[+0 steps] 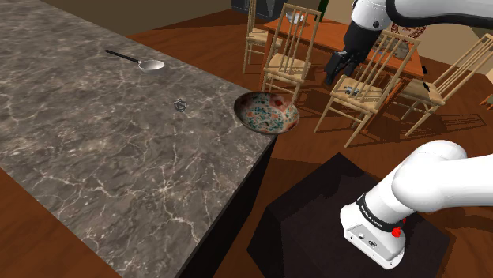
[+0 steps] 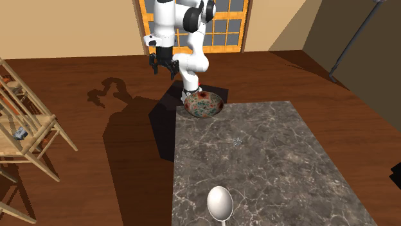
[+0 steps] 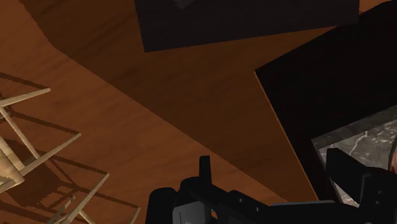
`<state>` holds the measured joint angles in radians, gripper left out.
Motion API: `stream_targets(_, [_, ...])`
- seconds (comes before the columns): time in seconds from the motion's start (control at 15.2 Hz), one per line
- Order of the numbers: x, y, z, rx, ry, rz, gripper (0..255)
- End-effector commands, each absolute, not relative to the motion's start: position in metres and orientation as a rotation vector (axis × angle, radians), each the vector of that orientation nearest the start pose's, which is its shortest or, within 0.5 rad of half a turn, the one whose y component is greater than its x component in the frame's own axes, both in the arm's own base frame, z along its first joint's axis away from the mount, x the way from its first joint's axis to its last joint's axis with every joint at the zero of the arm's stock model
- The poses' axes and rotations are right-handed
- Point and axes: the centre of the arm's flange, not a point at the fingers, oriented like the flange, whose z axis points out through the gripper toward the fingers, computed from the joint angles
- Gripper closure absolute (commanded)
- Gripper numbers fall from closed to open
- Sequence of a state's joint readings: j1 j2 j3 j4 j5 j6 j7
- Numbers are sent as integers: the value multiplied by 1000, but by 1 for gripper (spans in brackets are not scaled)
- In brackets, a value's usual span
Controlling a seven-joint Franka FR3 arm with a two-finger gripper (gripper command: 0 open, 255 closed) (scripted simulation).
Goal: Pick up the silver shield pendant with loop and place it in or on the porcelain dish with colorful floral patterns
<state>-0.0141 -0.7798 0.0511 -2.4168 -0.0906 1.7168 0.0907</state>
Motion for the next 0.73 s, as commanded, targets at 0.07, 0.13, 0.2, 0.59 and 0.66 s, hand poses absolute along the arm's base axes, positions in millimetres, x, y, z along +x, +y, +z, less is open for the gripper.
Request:
stream_targets(0.07, [327,19,572,-3261,86,-150,0])
stream_targets(0.13, [333,31,570,-3264,79,-159,0])
stream_targets(0.2, [338,43,568,-3266,72,-169,0])
stream_targets(0.59, [371,114,557,-3280,27,-226,0])
stream_targets(0.66, [376,126,555,-3283,20,-236,0])
